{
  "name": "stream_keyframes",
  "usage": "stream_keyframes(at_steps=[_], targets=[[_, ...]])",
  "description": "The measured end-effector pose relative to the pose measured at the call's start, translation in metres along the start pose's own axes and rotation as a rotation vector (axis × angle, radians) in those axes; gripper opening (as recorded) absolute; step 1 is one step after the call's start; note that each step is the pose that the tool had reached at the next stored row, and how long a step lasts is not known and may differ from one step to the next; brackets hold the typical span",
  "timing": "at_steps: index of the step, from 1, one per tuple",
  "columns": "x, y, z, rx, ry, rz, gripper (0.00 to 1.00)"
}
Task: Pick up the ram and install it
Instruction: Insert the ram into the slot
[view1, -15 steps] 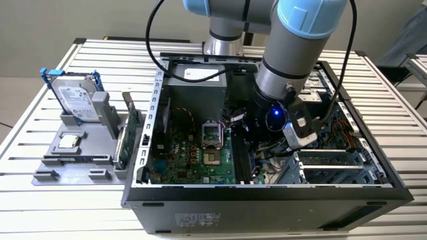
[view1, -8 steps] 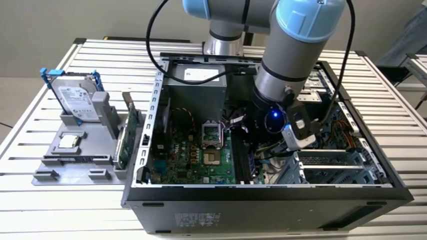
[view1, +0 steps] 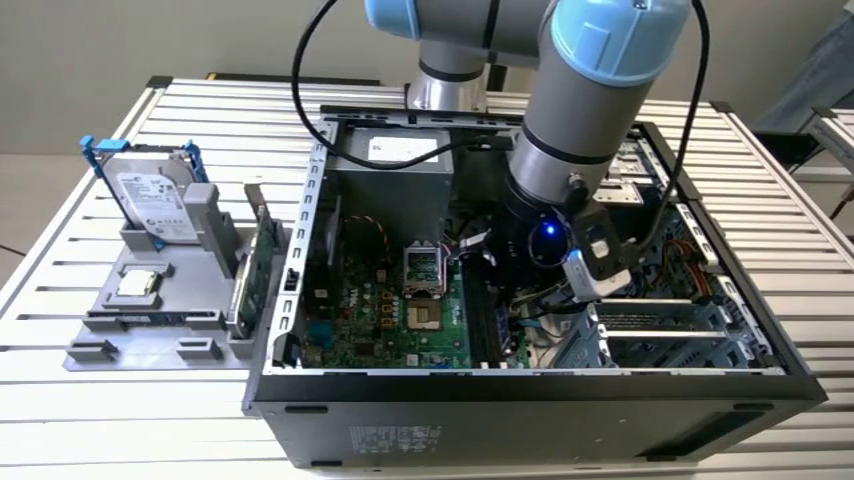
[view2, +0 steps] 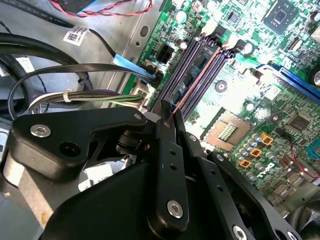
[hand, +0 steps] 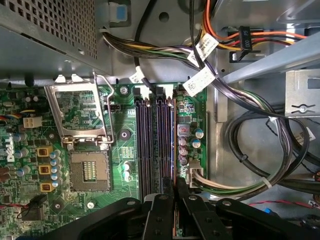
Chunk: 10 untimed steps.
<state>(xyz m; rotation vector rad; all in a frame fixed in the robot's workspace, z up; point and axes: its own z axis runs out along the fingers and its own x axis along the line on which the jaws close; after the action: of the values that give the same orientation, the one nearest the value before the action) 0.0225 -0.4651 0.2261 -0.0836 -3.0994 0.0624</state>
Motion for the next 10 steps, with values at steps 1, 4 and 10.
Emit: stream_keyframes(at_steps=[1, 4, 10], targets=[[0.0002, 0.0, 0.0003, -0.0002, -0.0001, -0.001, 0.0], [0.0008, 0.0, 0.0009, 0.0002, -0.0002, -0.004, 0.0], [0.001, 0.0, 0.0028, 0.0005, -0.0004, -0.009, 0.0]])
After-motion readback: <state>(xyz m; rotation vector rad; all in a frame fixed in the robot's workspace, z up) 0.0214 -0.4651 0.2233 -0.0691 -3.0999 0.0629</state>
